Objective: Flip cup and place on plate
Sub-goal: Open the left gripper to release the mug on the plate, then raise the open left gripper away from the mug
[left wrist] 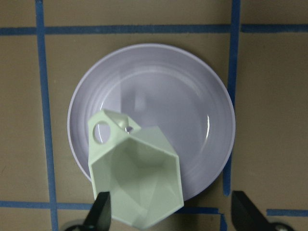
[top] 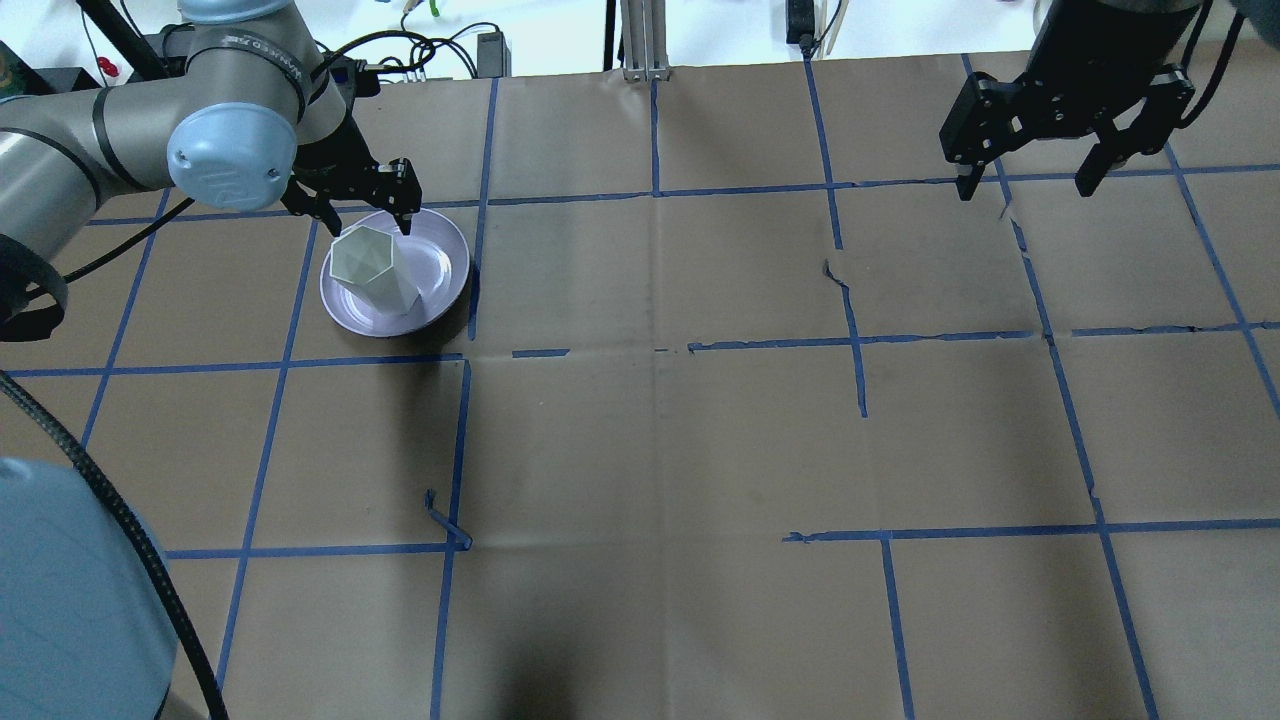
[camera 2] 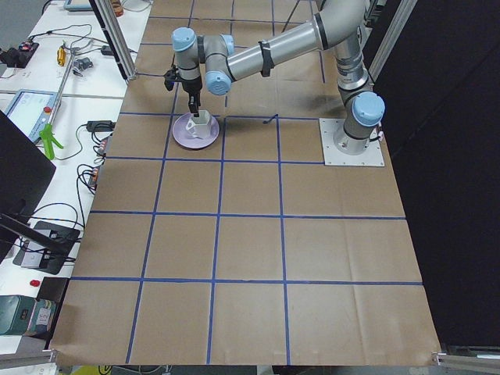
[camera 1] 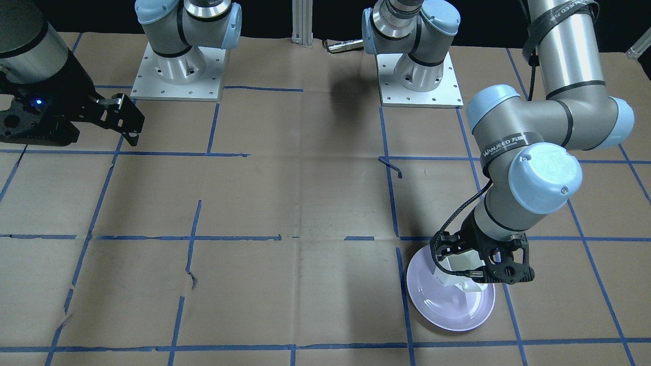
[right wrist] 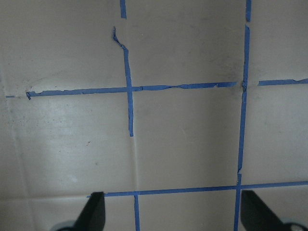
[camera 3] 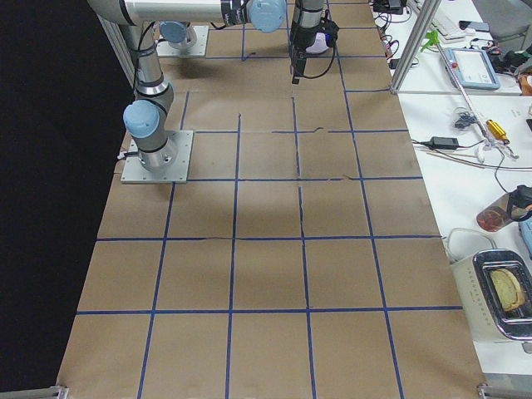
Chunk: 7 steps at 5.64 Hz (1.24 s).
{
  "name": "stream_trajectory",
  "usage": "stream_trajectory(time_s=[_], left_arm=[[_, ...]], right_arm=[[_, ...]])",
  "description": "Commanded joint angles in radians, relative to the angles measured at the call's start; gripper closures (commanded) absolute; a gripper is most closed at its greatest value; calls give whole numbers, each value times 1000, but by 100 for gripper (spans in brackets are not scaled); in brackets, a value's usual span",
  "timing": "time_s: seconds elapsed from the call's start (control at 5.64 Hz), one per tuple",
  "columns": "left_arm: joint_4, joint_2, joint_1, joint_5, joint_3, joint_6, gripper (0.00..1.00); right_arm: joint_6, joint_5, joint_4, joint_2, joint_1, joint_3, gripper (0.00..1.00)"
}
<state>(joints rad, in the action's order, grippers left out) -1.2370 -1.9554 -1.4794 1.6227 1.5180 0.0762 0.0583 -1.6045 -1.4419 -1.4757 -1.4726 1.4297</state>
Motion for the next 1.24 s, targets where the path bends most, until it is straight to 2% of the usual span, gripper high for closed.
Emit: stream_trajectory(time_s=[0.0,0.18,0.35,0.53,1.06], left_arm=[[-125,111,-51,-10,-15,-126,0],[-160,143,-135,-12,-21,-213,0],[-265,197,-169,-17,-31,-217,0],[-348,264,-156,-17,-25,-201,0],[-357,312,-125,-18,-7,-184,0]], right_arm=[[0,0,0,0,0,0,0],[0,0,0,0,0,0,0],[0,0,0,0,0,0,0],[0,0,0,0,0,0,0],[0,0,0,0,0,0,0]])
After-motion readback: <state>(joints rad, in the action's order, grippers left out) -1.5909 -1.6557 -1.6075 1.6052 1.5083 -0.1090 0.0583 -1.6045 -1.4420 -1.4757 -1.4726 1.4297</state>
